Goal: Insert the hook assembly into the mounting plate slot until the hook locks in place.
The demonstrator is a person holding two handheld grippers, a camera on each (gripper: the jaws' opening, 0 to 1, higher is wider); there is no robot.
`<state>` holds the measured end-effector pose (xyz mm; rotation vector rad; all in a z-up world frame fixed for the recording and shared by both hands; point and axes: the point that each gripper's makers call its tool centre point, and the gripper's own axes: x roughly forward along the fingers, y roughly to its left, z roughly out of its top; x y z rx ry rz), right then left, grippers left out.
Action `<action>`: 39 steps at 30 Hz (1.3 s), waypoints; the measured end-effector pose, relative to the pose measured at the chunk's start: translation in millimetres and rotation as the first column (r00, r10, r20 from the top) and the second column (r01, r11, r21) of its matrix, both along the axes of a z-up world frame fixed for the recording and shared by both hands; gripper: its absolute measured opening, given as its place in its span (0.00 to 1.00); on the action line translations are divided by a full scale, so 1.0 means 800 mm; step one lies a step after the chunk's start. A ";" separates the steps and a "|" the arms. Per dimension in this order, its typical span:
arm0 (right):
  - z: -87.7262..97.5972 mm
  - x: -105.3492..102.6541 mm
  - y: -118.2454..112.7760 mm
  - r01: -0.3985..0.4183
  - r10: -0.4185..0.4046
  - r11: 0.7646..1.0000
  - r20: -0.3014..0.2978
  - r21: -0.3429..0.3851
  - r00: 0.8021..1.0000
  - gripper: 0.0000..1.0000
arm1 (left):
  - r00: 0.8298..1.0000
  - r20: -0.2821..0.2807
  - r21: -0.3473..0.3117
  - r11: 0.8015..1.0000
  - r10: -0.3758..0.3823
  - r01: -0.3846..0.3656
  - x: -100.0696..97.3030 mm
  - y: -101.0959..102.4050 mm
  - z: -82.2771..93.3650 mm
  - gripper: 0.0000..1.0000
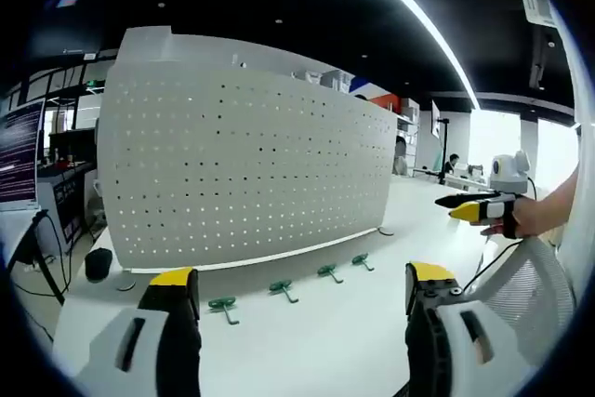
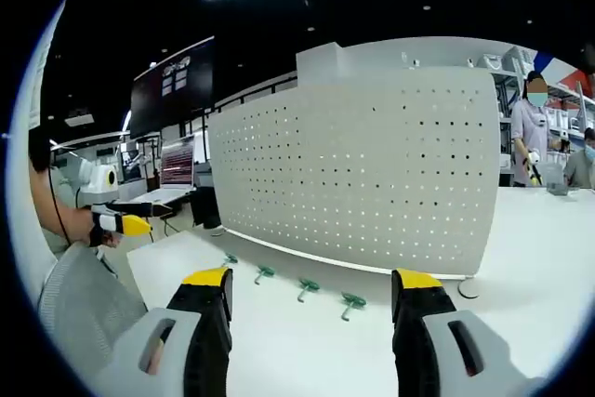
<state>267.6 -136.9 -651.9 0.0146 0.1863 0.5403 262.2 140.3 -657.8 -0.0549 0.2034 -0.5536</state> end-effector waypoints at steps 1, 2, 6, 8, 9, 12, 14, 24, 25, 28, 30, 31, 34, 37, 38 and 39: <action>0.000 0.000 0.000 0.001 -0.001 1.000 0.000 0.001 1.000 0.68 | 1.000 -0.001 0.001 1.000 -0.001 0.001 0.000 0.000 0.000 0.94; 0.001 0.000 0.000 0.000 0.000 1.000 0.000 0.001 1.000 0.68 | 1.000 -0.003 0.003 1.000 -0.002 0.002 0.000 0.000 -0.001 0.94; 0.000 0.000 0.000 0.002 -0.002 1.000 0.000 0.001 1.000 0.67 | 1.000 -0.006 0.003 1.000 -0.002 0.002 0.000 0.001 0.000 0.93; 0.000 0.000 -0.001 0.003 -0.003 1.000 0.001 0.002 1.000 0.67 | 1.000 -0.010 0.001 1.000 -0.001 0.001 0.000 0.001 -0.001 0.93; 0.000 0.000 -0.001 0.002 -0.002 1.000 0.001 0.002 1.000 0.67 | 1.000 -0.010 0.001 1.000 -0.002 0.002 0.000 0.001 -0.001 0.93; 0.001 0.000 0.000 -0.001 0.001 1.000 0.003 -0.001 1.000 0.67 | 1.000 -0.010 0.000 1.000 -0.002 0.002 0.001 0.002 0.000 0.92; 0.001 0.001 0.001 -0.002 0.002 1.000 0.004 -0.004 1.000 0.67 | 1.000 -0.010 -0.001 1.000 -0.004 0.004 0.001 0.002 0.000 0.92; 0.004 0.003 0.004 -0.010 0.010 1.000 0.002 -0.007 1.000 0.67 | 1.000 -0.006 0.009 1.000 -0.006 0.006 0.003 0.004 -0.001 0.92; 0.005 0.004 0.004 -0.011 0.011 1.000 0.004 -0.010 1.000 0.67 | 1.000 -0.008 0.012 1.000 -0.005 0.005 0.003 0.006 -0.002 0.92; 0.005 0.007 0.005 -0.014 0.015 1.000 0.006 -0.017 1.000 0.67 | 1.000 -0.008 0.017 1.000 -0.009 0.009 0.004 0.007 -0.002 0.91; 0.006 0.009 0.005 -0.016 0.016 1.000 0.007 -0.021 1.000 0.67 | 1.000 -0.012 0.023 1.000 -0.011 0.012 0.005 0.008 -0.003 0.91; 0.006 0.010 0.005 -0.017 0.018 1.000 0.007 -0.021 1.000 0.67 | 1.000 -0.014 0.024 1.000 -0.015 0.015 0.006 0.008 -0.004 0.90; 0.005 0.012 0.006 -0.022 0.022 0.999 0.007 -0.028 1.000 0.65 | 0.999 -0.025 0.038 0.999 -0.020 0.021 0.009 0.008 -0.007 0.90; 0.004 0.012 0.008 -0.030 0.030 0.999 -0.003 -0.031 1.000 0.63 | 0.999 -0.025 0.045 0.999 -0.027 0.028 0.012 0.007 -0.006 0.90; 0.003 0.012 0.008 -0.031 0.031 0.999 -0.003 -0.033 1.000 0.63 | 0.999 -0.025 0.049 0.998 -0.031 0.032 0.014 0.006 -0.006 0.90; 0.004 0.012 0.009 -0.032 0.032 0.999 -0.002 -0.032 0.999 0.63 | 0.999 -0.026 0.053 0.998 -0.036 0.037 0.015 0.006 -0.006 0.90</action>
